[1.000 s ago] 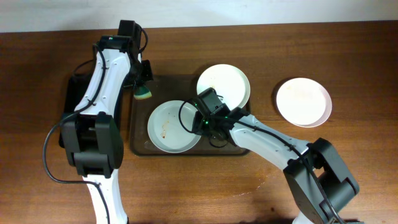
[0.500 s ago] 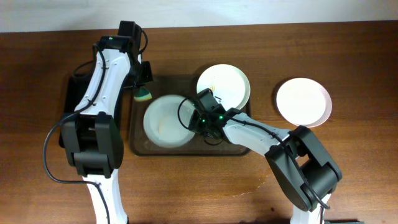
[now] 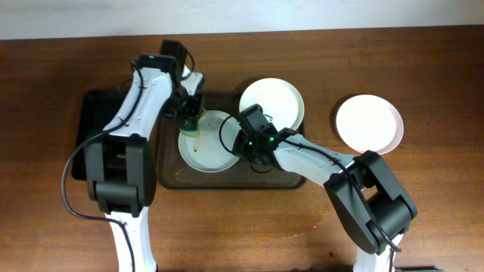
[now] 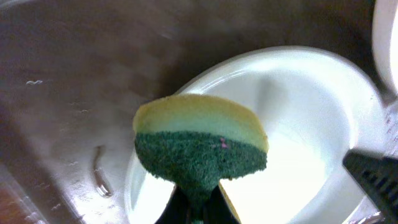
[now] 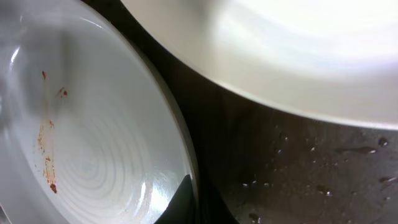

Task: Clean dirty plates on tray and stack at the side
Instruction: 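Scrub the held plate with the sponge in the left gripper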

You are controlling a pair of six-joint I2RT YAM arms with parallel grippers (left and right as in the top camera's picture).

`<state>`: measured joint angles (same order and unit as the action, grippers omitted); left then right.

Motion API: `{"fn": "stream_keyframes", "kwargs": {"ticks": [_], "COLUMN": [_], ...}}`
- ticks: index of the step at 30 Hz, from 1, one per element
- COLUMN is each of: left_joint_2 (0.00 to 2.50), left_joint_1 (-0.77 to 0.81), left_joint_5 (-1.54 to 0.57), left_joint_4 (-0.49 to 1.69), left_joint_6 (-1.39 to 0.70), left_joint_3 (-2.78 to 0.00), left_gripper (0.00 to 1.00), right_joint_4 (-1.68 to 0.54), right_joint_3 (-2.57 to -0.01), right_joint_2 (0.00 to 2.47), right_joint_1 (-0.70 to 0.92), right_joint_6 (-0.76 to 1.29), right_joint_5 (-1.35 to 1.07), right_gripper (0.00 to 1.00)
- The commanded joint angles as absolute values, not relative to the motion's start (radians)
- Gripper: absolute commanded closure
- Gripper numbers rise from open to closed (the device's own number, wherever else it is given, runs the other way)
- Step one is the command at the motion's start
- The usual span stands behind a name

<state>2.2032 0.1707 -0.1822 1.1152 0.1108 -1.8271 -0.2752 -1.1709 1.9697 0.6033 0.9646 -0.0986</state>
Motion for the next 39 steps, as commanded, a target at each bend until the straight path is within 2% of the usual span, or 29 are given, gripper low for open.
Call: {"fn": "stream_keyframes", "kwargs": {"ticks": [1,4,7,11,13,16,21,24,27,28,32,36,39], "left_joint_2": [2.210,2.210,2.210,2.210,2.210,2.210,2.210,2.210,2.210,2.210,2.210,2.210,2.210], "left_joint_1": [0.177,0.177,0.176,0.177,0.179,0.200,0.257,0.282,0.281,0.281,0.282,0.282,0.282], "left_joint_5": [-0.374,-0.408,-0.320,0.185,0.287,0.255,-0.284,-0.288,-0.148,0.011,0.255,0.409,0.467], "left_joint_4": [1.044,0.968,0.930,0.846,0.857,0.926,1.069,1.071,1.011,0.941,0.774,0.655,0.712], "left_joint_6": [0.334,0.383,0.353,-0.176,-0.279,-0.262,0.236,0.310,0.229,0.050,-0.240,-0.294,-0.299], "left_joint_3": [-1.703,-1.625,-1.560,-1.551,-1.551,-1.551,-1.551,-1.551,-1.551,-1.549,-1.549,-1.549,-1.549], "left_gripper": [0.99,0.99,0.99,0.99,0.99,0.99,0.99,0.99,0.99,0.99,0.99,0.99,0.99], "right_joint_4": [-0.272,-0.272,-0.271,-0.265,-0.265,-0.265,-0.265,-0.265,-0.265,-0.265,-0.265,-0.265,-0.265], "right_joint_3": [-1.197,-1.197,-1.197,-1.197,-1.197,-1.197,-1.197,-1.197,-1.197,-1.197,-1.197,-1.197,-1.197], "right_joint_2": [1.989,1.989,1.989,1.989,1.989,1.989,1.989,1.989,1.989,1.989,1.989,1.989,1.989], "right_joint_1": [0.593,0.593,0.593,0.593,0.593,0.593,0.593,0.593,0.593,0.593,0.593,0.593,0.593], "right_joint_6": [0.950,0.950,0.947,0.947,0.947,0.947,0.947,0.947,0.947,0.947,0.947,0.947,0.947], "right_joint_5": [-0.117,-0.120,-0.123,-0.128,-0.128,-0.128,-0.128,-0.132,-0.132,-0.132,-0.132,-0.132,-0.136], "right_gripper": [0.96,0.96,0.96,0.96,0.96,0.96,0.96,0.96,0.96,0.96,0.96,0.96,0.96]}}
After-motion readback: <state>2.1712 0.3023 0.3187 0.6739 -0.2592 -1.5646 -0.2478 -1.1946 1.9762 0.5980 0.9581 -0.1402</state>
